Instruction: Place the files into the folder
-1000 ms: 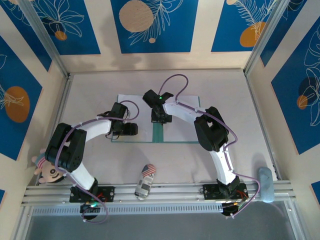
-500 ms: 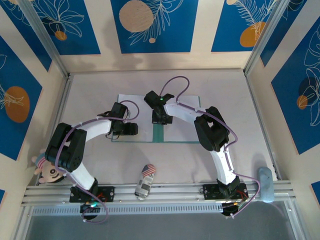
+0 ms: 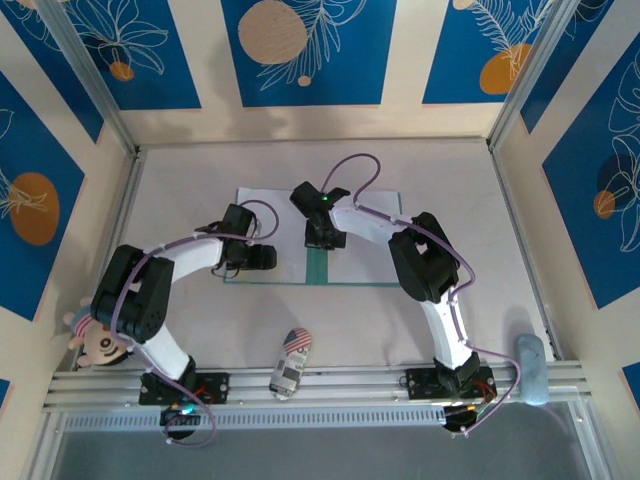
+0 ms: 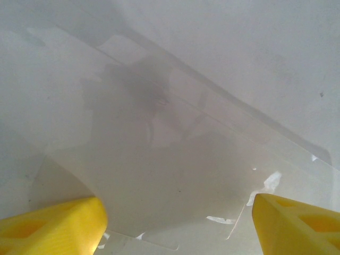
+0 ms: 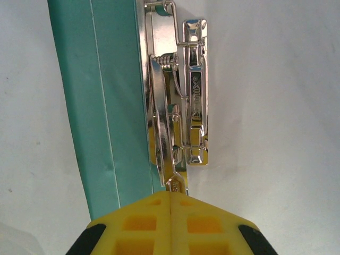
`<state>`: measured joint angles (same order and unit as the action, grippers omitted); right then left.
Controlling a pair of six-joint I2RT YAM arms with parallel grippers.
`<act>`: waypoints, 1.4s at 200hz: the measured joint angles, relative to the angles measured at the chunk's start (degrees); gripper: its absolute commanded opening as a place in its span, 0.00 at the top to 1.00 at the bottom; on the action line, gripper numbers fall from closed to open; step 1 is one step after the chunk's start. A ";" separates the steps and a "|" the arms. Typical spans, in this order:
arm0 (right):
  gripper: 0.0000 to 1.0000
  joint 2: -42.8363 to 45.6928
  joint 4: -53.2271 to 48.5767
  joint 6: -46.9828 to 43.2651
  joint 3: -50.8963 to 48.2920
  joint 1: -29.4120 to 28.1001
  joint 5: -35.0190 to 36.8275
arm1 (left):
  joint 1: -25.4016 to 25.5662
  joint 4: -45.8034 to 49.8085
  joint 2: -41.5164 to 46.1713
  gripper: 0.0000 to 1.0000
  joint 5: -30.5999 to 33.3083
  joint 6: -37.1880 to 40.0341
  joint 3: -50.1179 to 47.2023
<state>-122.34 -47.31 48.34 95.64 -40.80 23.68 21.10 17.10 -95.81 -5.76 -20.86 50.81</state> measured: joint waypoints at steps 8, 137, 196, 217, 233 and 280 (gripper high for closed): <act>0.93 0.00 0.02 0.02 0.00 0.04 -0.11 | 0.00 -0.02 0.00 0.22 0.00 0.00 0.00; 0.93 0.00 0.39 0.85 -0.57 0.48 -0.81 | -0.09 -0.02 -0.28 0.23 -0.20 -0.02 0.26; 0.93 0.00 0.46 1.29 -0.85 0.79 -1.27 | -0.11 -0.20 -0.33 0.23 -0.24 0.00 0.26; 0.93 0.00 0.59 1.31 -0.90 0.90 -1.60 | -0.11 -0.22 -0.37 0.23 -0.26 -0.02 0.26; 0.93 0.00 0.81 1.31 -0.98 0.92 -1.90 | -0.11 -0.22 -0.37 0.23 -0.26 -0.02 0.26; 0.93 0.00 1.70 1.53 -1.64 1.03 -2.58 | -0.11 -0.24 -0.37 0.23 -0.26 -0.02 0.26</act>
<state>-122.34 -45.60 49.87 94.00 -39.77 21.10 20.99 16.86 -96.18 -6.02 -20.88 51.07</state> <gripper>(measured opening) 0.077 0.773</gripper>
